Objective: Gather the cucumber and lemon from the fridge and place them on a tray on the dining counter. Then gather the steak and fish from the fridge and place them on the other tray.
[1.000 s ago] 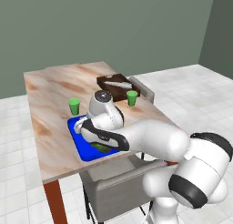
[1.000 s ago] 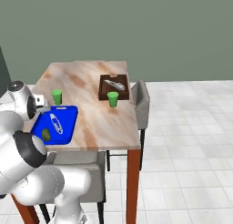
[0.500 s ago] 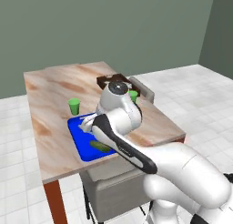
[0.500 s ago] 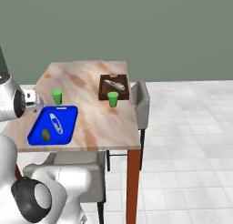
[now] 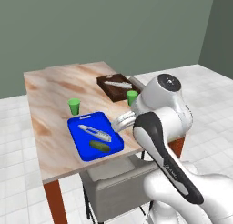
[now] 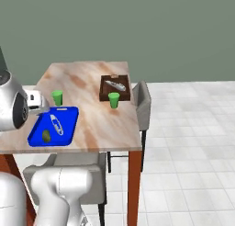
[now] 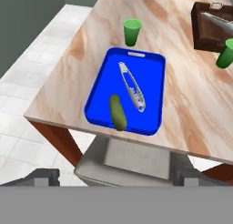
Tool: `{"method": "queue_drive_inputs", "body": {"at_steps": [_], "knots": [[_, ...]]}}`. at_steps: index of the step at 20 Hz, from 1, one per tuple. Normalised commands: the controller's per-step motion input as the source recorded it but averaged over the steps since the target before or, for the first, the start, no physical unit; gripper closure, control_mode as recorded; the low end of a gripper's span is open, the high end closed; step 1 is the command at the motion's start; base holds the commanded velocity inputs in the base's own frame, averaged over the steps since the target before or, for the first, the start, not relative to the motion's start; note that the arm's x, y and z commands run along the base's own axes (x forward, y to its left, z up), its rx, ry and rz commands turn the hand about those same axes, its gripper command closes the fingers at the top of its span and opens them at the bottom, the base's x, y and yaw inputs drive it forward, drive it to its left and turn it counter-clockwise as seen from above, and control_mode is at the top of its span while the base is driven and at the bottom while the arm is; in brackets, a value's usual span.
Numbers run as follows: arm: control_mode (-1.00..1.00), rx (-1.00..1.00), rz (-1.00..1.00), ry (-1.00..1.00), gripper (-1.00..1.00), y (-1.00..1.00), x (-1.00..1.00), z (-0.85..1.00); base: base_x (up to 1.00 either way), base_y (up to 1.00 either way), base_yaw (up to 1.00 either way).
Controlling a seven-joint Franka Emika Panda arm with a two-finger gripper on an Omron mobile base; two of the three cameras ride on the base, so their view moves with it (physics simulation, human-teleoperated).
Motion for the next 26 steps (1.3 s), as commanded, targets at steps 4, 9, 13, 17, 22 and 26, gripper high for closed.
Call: {"method": "queue_drive_inputs", "body": {"at_steps": [4,9,13,17,22,26], "knots": [[-1.0,0.03,-0.01,0.0,-1.0,-0.95,-0.78,0.4,0.0,0.0,0.0],[-1.0,0.0,-0.09,0.0,-1.0,-0.99,-0.81,0.07,0.0,0.0,0.0],[-1.0,0.0,-0.16,-0.03,-1.0,-0.8,-0.91,0.09,0.0,0.0,0.0],[-1.0,0.0,-0.25,-0.04,-1.0,-0.37,-0.75,0.26,0.0,0.0,0.0],[-1.0,0.0,-0.06,-0.01,-1.0,0.02,-0.06,0.04,0.0,0.0,0.0],[-1.0,0.0,0.0,0.0,-1.0,0.0,0.0,0.0,0.0,0.0,0.0]]}}
